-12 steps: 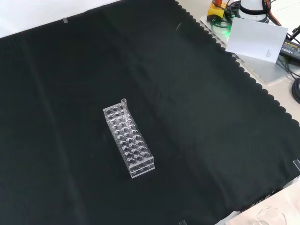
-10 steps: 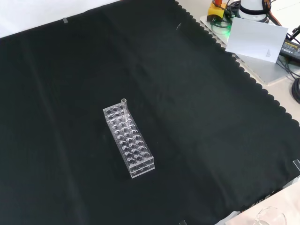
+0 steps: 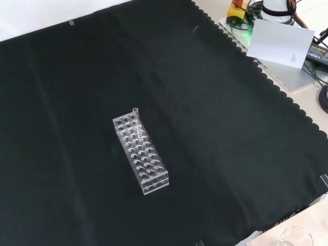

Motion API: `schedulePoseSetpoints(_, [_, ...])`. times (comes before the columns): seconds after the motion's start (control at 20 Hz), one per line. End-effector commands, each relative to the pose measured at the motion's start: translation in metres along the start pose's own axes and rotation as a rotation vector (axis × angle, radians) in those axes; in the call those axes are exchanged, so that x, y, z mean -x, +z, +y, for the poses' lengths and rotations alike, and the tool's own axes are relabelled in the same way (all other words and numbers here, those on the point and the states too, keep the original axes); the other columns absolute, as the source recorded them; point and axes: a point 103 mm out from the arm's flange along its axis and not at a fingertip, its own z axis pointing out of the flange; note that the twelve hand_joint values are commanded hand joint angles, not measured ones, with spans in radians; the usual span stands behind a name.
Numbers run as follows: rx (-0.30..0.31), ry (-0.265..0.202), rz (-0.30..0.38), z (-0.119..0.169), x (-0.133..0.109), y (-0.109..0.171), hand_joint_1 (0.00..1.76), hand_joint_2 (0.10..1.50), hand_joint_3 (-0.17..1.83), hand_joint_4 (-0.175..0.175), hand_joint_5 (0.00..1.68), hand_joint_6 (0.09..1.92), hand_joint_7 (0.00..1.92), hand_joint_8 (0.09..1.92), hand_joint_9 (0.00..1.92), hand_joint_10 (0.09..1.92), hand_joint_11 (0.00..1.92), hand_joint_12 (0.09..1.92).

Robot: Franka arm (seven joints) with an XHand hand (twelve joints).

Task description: Pick up the test tube.

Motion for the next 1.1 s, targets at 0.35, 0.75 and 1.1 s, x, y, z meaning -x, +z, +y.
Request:
schedulePoseSetpoints(0.35, [-0.135, -0.182, -0.047, 0.096, -0.058, 0.037, 0.79, 0.66, 0.64, -0.067, 0.18, 0.16, 0.06, 0.81, 0.0, 0.97, 0.0, 1.3])
schedulePoseSetpoints(0.75, [-0.207, -0.247, 0.0, 0.144, -0.096, 0.064, 0.8, 0.66, 0.64, -0.066, 0.18, 0.14, 0.07, 0.81, 0.01, 0.97, 0.0, 1.31])
schedulePoseSetpoints(1.1, [-0.247, -0.266, 0.037, 0.183, -0.12, 0.094, 0.89, 0.64, 0.65, -0.072, 0.29, 0.14, 0.21, 0.85, 0.16, 0.99, 0.0, 1.51])
